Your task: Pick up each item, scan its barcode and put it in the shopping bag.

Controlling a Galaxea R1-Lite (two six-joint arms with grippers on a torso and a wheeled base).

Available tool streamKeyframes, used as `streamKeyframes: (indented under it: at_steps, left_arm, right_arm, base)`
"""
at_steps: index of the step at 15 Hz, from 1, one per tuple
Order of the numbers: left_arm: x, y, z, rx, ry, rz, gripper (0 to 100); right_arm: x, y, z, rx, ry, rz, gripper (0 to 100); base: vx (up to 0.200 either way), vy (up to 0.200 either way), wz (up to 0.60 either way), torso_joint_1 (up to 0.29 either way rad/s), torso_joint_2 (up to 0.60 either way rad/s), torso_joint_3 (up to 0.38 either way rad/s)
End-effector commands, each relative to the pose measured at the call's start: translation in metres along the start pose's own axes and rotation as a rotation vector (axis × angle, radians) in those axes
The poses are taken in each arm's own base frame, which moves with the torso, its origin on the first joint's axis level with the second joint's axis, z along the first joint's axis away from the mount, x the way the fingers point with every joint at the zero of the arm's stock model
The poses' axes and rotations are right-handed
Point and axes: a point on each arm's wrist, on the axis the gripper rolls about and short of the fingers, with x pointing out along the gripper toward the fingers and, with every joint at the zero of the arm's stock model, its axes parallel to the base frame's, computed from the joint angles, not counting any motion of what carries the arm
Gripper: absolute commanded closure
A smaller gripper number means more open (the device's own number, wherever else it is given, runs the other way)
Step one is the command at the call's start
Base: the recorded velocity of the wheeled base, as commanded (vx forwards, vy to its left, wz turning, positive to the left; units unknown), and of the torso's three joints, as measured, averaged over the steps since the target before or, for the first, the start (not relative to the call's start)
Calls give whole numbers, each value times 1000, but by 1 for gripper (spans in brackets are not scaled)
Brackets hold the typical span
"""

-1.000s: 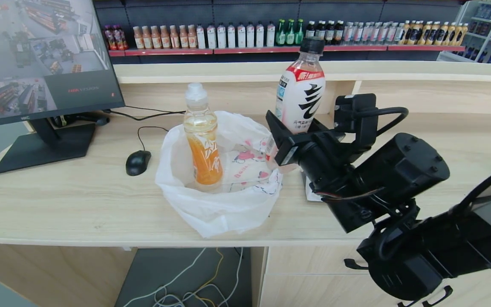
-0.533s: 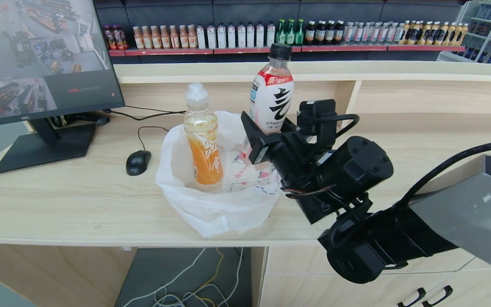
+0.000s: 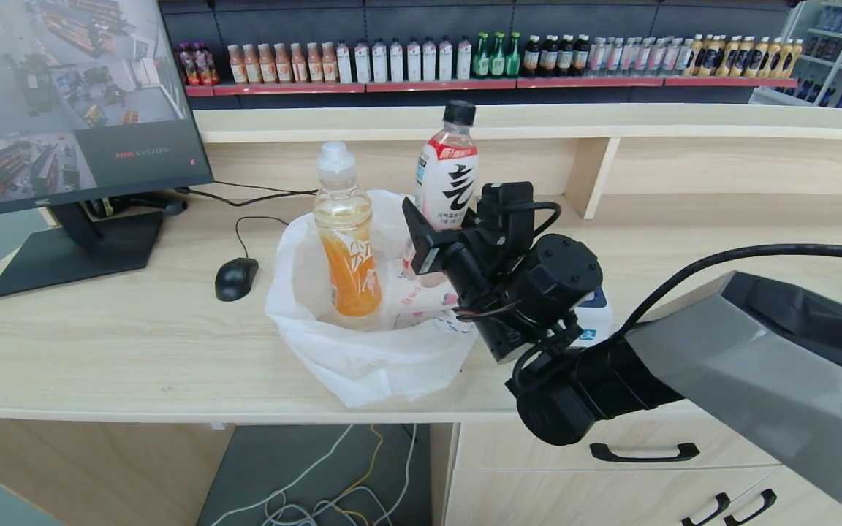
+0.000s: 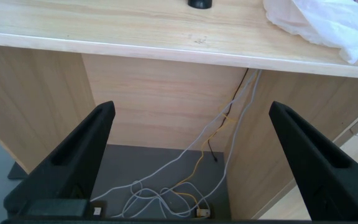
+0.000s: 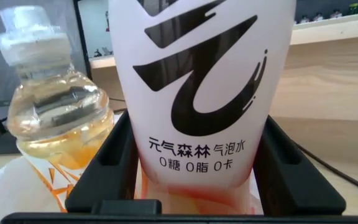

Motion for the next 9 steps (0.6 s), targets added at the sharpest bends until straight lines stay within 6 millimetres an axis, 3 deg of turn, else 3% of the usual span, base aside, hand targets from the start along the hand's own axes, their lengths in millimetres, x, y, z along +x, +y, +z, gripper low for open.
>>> streamKeyframes:
  at_steps: [1, 9]
  left_arm:
    - [0, 0, 0, 0, 1, 1, 0]
    - [0, 0, 0, -1, -1, 1, 0]
  right_arm:
    - [0, -8, -23, -17, 38, 2, 100]
    - [3, -22, -43, -36, 57, -12, 100]
  base:
    - [0, 0, 0, 0, 0, 0]
    - [0, 0, 0, 0, 0, 0]
